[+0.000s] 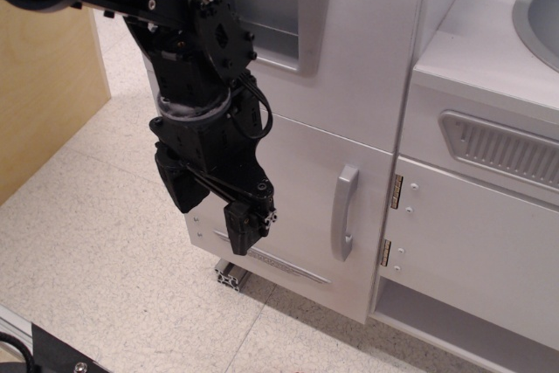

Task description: Open low fridge

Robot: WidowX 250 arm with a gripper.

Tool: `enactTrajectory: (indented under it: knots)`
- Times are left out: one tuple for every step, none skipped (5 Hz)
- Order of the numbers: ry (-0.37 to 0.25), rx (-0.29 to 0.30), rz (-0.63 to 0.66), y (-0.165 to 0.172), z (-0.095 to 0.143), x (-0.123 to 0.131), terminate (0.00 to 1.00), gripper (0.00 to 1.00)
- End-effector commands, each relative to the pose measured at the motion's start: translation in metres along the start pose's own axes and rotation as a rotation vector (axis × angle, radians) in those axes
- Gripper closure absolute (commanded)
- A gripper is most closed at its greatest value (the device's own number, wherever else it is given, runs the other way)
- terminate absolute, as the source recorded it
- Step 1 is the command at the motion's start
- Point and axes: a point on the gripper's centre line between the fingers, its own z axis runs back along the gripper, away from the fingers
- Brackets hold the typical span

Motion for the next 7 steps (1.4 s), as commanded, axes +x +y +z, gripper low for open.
enactTrajectory:
  knots:
    - [0.000,0.000,0.000,0.000,0.000,0.000,0.00,0.00]
    - [-0.015,-0.003,0.065,-0.004,-0.024,0.026,0.00,0.00]
    - [-0.102,0.043,0.062,-0.007,-0.049,0.053,0.00,0.00]
    - [-0.148,0.051,0.124,-0.007,-0.066,0.079,0.00,0.00]
    - [-0.209,0.059,0.150,-0.010,-0.074,0.100,0.00,0.00]
    - [-0.225,0.063,0.195,-0.007,-0.077,0.114,0.00,0.00]
    - [-0.230,0.061,0.222,-0.004,-0.081,0.118,0.00,0.00]
